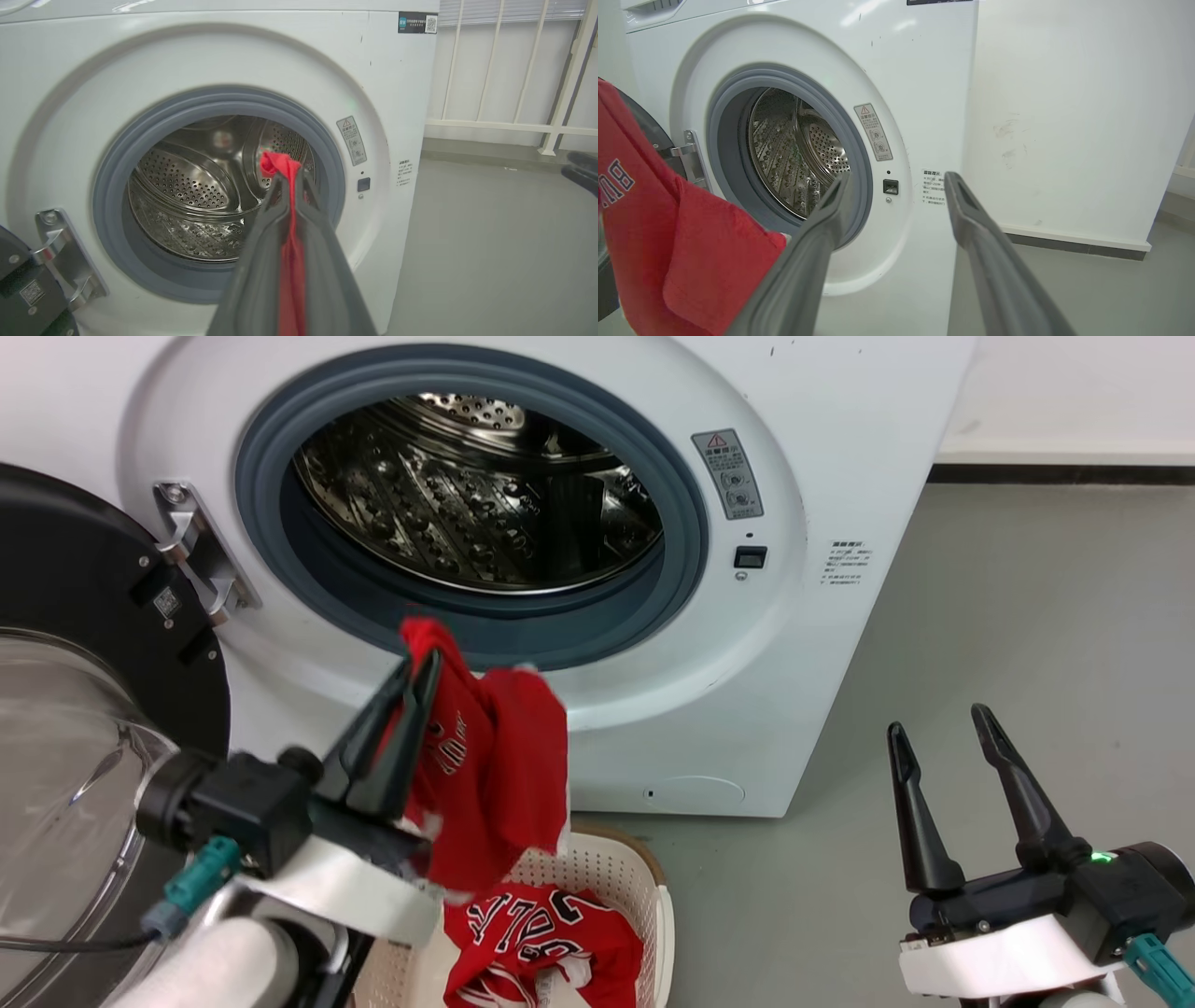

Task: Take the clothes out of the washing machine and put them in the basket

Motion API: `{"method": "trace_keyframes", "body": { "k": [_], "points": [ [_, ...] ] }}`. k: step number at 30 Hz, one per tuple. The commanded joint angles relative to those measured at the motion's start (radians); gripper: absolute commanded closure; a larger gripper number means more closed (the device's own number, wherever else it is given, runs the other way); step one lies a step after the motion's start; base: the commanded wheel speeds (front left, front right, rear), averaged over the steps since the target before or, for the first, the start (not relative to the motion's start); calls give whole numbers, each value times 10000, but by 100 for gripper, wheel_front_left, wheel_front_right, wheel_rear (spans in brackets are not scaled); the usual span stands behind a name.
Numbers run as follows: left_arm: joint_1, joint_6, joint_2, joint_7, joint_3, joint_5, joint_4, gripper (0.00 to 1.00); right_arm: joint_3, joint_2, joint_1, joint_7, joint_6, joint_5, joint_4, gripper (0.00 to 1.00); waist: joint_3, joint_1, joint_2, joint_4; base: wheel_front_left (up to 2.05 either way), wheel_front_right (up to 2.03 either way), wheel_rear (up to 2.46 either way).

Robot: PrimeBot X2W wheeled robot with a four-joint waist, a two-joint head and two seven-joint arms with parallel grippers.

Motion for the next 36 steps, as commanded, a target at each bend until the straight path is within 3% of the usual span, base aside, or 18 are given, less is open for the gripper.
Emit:
{"method": "trace_keyframes", "body": {
  "k": [1,8,12,27,36],
  "points": [
    [240,23,38,27,-88,28,72,100,2,9,-107,-20,-11,-66,-37,0,97,0,-1,26,0,0,0],
    [743,-258,-216,-169,-479,-120,1036,100,-8,10,-450,-20,-11,-165,-113,0,688,0,-1,6,0,0,0],
    [856,-582,-644,-251,-777,-233,2016,100,9,9,-711,-20,-11,-219,-203,0,1225,0,-1,-76,0,0,0],
    [-654,-2902,-3083,-604,-1074,-503,8415,100,-64,10,-1983,-20,-11,-433,-586,0,3732,0,-1,-507,0,0,0],
    [-2453,-3770,-4287,-614,-1137,47,12028,100,-372,13,-2729,-20,-11,-472,-871,0,5425,0,-1,-720,0,0,0]
  ]
}}
